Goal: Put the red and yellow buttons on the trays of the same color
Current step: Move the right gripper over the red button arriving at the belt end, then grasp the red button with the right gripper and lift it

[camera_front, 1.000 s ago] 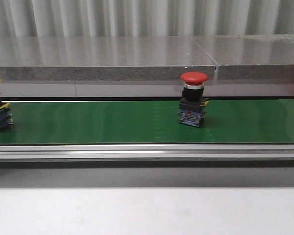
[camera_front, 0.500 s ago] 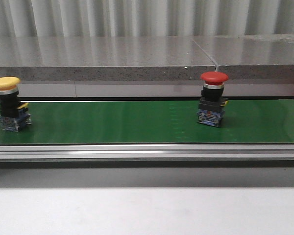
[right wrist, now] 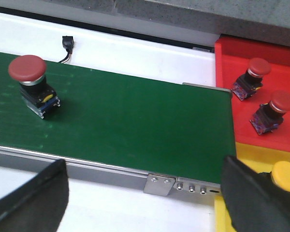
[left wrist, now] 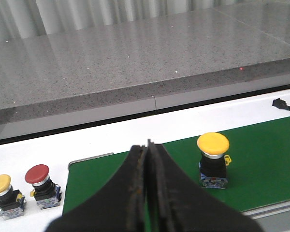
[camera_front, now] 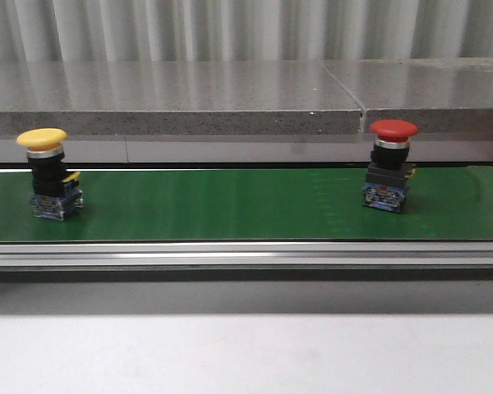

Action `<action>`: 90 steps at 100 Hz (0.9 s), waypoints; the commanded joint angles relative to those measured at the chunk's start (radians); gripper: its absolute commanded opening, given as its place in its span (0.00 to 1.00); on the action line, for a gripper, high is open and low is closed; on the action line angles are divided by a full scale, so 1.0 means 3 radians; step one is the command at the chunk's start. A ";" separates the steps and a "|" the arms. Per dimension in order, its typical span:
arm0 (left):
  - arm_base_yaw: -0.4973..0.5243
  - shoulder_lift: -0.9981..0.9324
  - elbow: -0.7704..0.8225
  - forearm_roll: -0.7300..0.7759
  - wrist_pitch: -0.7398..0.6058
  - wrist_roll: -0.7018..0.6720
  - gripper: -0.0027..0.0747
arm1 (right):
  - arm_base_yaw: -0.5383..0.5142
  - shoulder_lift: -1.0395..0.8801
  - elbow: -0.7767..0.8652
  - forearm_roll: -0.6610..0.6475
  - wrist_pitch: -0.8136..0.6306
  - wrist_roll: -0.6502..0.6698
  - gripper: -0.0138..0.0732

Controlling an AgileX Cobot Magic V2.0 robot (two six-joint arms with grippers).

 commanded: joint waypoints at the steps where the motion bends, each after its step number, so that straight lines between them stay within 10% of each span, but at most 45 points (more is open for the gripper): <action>1: -0.0028 0.0012 -0.0087 -0.0069 -0.0239 -0.0011 0.01 | -0.0002 0.0139 -0.0109 0.0017 -0.0230 -0.0022 0.92; 90: -0.0028 0.0012 -0.0087 -0.0069 -0.0239 -0.0011 0.01 | 0.0477 0.2702 -0.1305 0.0095 -0.0299 -0.0080 0.92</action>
